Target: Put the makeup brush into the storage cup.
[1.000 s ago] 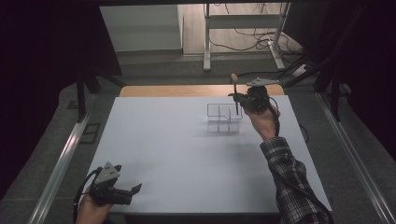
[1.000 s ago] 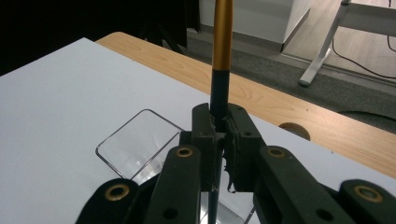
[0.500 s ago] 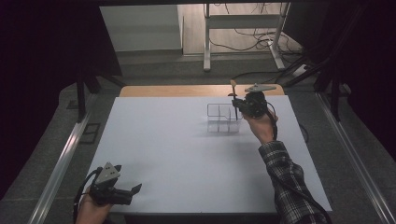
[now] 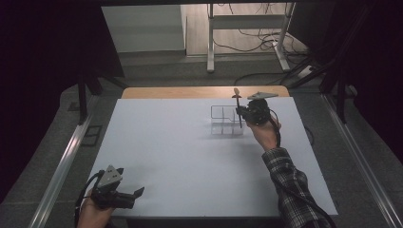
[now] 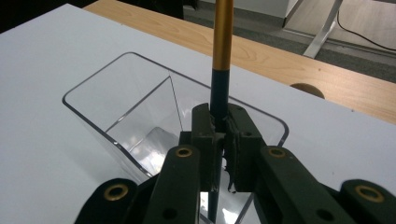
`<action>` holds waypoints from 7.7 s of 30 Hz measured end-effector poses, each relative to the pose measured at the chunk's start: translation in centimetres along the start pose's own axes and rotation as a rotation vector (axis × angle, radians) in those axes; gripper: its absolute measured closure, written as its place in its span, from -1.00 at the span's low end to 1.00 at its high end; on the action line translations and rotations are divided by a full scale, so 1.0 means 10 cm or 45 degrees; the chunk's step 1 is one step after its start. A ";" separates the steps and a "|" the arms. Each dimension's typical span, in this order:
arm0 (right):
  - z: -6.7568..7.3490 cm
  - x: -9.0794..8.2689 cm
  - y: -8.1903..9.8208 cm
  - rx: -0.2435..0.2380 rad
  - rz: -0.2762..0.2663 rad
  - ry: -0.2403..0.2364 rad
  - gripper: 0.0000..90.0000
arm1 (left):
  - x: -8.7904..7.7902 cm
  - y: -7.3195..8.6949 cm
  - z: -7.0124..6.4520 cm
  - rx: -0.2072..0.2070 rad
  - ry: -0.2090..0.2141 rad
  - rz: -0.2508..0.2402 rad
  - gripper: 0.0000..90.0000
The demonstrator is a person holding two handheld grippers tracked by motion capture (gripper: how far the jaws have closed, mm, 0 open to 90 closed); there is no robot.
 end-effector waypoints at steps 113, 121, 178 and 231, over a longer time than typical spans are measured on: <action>0.44 -0.72 0.64 -0.114 0.114 -0.087 -1.00 | -0.04 -0.01 0.02 0.014 -0.031 -0.018 -1.00; 0.48 -0.80 0.70 -0.115 0.115 -0.096 -1.00 | -0.04 -0.01 0.02 0.011 -0.028 -0.014 -1.00; 0.44 -1.39 1.19 -0.090 0.156 -0.064 -1.00 | -0.02 -0.01 -0.02 -0.003 0.041 -0.025 -1.00; -0.04 -2.06 1.75 -0.025 0.190 0.138 -1.00 | -0.01 0.00 0.00 -0.013 0.025 -0.014 -1.00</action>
Point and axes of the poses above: each handheld gripper's, and its own axes: x roughly forward along the jaws, y roughly out of its underside, z roughly to its left, the point moved 8 cm from there along x, roughly forward along the jaws, and after that the axes turned 8 degrees about y, right-handed, at the moved point
